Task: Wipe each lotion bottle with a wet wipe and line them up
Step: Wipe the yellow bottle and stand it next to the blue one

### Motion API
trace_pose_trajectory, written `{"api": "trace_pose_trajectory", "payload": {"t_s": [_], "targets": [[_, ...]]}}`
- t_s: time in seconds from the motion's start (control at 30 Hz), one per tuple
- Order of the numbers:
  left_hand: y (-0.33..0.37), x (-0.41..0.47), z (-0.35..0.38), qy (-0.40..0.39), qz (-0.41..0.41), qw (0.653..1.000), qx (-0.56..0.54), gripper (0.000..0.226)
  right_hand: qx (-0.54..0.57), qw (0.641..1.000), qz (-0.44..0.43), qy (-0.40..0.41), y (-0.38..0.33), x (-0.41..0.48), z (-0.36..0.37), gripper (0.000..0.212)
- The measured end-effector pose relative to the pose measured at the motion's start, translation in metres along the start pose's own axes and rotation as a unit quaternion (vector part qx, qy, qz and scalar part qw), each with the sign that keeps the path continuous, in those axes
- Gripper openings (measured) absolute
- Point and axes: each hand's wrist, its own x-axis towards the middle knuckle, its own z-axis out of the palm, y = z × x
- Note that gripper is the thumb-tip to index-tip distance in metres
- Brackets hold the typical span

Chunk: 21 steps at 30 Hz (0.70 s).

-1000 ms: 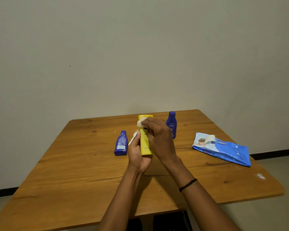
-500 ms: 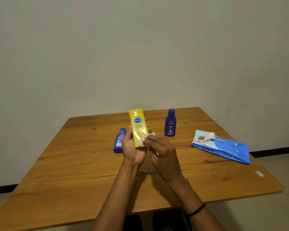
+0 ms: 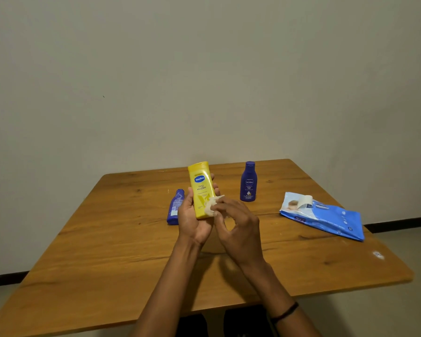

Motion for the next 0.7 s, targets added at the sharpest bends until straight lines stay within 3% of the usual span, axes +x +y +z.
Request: {"api": "trace_pose_trajectory", "payload": {"t_s": [0.27,0.43,0.7], "targets": [[-0.014,0.0,0.001,0.017,0.038,0.998,0.054,0.06,-0.008,0.998,0.058,0.027,0.005,0.043,0.012,0.019],[-0.021,0.005,0.003,0.029,0.073,0.99,0.116,0.037,0.022,0.994,0.084,0.059,0.005,0.082,0.015,0.013],[-0.014,0.01,0.0,0.07,0.1,0.981,0.153,0.031,0.065,0.992,0.101,0.026,0.008,0.064,0.013,0.02]]}}
